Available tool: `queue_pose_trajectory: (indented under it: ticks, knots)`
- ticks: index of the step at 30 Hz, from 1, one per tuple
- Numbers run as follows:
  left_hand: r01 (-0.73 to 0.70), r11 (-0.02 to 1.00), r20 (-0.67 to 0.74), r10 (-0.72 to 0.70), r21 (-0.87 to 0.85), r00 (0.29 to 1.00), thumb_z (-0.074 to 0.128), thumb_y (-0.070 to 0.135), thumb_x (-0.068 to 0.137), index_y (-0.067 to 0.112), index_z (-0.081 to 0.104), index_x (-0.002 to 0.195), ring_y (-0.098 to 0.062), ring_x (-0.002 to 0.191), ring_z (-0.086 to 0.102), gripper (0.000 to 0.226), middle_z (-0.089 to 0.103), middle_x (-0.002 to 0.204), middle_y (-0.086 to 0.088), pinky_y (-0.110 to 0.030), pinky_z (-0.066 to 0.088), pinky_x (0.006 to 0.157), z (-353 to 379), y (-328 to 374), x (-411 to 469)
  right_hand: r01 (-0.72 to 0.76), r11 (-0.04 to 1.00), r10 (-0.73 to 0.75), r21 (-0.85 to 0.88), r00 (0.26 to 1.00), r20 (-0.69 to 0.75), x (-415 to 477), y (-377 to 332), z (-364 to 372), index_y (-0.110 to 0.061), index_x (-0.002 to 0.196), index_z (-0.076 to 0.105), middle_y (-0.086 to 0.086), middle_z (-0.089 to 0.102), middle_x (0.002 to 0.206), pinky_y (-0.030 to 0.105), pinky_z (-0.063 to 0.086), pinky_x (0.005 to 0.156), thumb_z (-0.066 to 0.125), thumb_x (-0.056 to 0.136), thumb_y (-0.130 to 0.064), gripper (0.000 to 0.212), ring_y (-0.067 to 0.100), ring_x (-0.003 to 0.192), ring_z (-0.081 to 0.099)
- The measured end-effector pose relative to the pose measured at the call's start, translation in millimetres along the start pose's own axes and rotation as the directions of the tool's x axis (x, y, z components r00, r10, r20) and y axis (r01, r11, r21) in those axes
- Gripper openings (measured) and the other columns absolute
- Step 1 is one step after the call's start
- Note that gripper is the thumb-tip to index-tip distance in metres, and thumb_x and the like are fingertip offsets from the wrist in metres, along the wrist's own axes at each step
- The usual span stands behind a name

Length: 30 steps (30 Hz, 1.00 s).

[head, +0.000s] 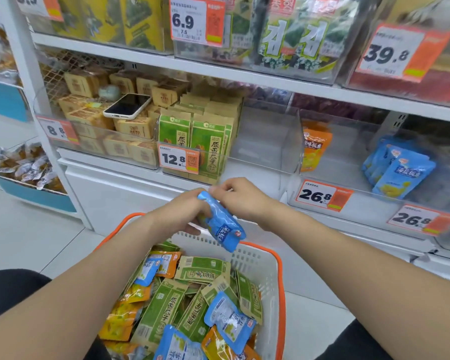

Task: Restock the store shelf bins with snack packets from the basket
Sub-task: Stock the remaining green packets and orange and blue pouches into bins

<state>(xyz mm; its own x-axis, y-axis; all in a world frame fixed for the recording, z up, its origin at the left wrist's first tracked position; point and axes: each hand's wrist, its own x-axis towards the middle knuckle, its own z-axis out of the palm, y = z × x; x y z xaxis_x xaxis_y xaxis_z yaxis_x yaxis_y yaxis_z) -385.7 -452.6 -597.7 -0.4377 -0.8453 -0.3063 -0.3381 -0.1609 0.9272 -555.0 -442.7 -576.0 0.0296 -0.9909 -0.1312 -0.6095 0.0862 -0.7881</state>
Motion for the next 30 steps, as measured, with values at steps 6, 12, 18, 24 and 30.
queue_pose_trajectory:
  ticks: [6,12,18,24,30]
  knots:
    - [-0.147,0.838,-0.29,-0.014,-0.525,0.957,0.046,0.01,0.1,0.013,0.059,0.126,-0.042,0.097,0.074,0.029,0.067,0.104,-0.014,-0.049,0.057,0.093,13,23,4,0.053,0.979,0.027,0.198,0.924,-0.381,-2,-15,-31,-0.015,0.081,0.069,-0.002,0.068,0.076,0.036,0.051,0.072,0.064,0.088,-0.038,0.024,0.021,0.079,0.065]
    - [-0.14,0.817,-0.197,0.033,-0.559,0.98,0.05,0.03,0.105,0.02,0.061,0.133,-0.036,0.102,0.077,0.031,0.075,0.123,-0.01,-0.048,0.055,0.101,29,41,4,0.218,0.848,0.08,0.482,0.848,-0.524,-6,-17,-40,-0.011,0.066,0.061,-0.002,0.06,0.059,0.027,0.045,0.055,0.072,0.093,-0.046,0.045,0.013,0.056,0.056]
    - [-0.186,0.948,-0.028,0.186,-0.258,0.982,0.083,0.027,0.08,0.014,0.071,0.101,-0.023,0.093,0.073,0.028,0.078,0.104,-0.006,-0.037,0.053,0.084,28,53,2,0.357,0.93,-0.349,-0.092,0.77,-0.534,-9,-11,-92,-0.01,0.052,0.044,-0.003,0.033,0.048,0.031,0.027,0.051,0.069,0.091,-0.058,0.067,0.013,0.051,0.029]
    - [-0.289,0.945,-0.008,0.291,-0.153,0.957,0.078,0.008,0.091,0.01,0.072,0.121,-0.026,0.106,0.076,0.03,0.08,0.108,-0.008,-0.031,0.061,0.084,56,54,6,0.256,0.967,-0.221,-0.021,0.787,-0.577,-17,-7,-113,-0.023,0.062,0.075,-0.006,0.07,0.061,0.032,0.047,0.065,0.036,0.11,-0.048,0.066,0.01,0.061,0.063]
    - [-0.394,0.901,-0.147,0.372,-0.18,0.917,0.076,0.007,0.093,0.013,0.072,0.12,-0.023,0.103,0.077,0.028,0.081,0.106,-0.004,-0.04,0.059,0.089,75,66,19,0.308,0.942,-0.331,-0.134,0.785,-0.523,-31,5,-121,-0.031,0.111,0.067,-0.016,0.071,0.101,0.043,0.058,0.082,0.062,0.086,-0.029,0.025,0.007,0.093,0.067]
